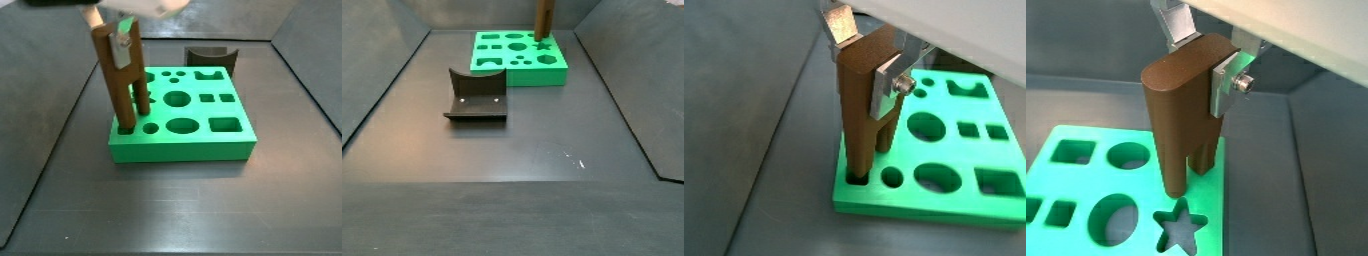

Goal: Insert the square-circle object.

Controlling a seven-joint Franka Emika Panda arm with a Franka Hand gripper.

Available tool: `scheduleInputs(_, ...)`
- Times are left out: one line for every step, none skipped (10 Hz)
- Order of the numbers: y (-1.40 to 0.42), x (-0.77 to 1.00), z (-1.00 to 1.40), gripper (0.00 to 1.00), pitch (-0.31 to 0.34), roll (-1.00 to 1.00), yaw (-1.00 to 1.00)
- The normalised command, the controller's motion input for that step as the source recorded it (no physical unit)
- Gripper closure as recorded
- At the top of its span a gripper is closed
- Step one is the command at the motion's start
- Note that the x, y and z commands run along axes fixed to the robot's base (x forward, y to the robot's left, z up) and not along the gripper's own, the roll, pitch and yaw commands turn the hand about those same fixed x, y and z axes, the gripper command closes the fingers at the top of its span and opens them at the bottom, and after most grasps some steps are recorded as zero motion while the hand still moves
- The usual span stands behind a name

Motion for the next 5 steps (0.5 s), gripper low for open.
scheduleInputs(-0.01, 0.00, 0.00, 1.00, -0.066, -0.09, -1.00)
scheduleInputs(0.00, 0.00, 0.00, 1.00, -0.060, -0.08, -1.00)
scheduleInputs(0.00, 0.00, 0.00, 1.00, -0.060, -0.08, -1.00)
scheduleInputs(-0.01, 0.00, 0.00, 1.00, -0.060, -0.08, -1.00)
scheduleInputs(-0.01, 0.00, 0.00, 1.00, -0.060, -0.08, -1.00)
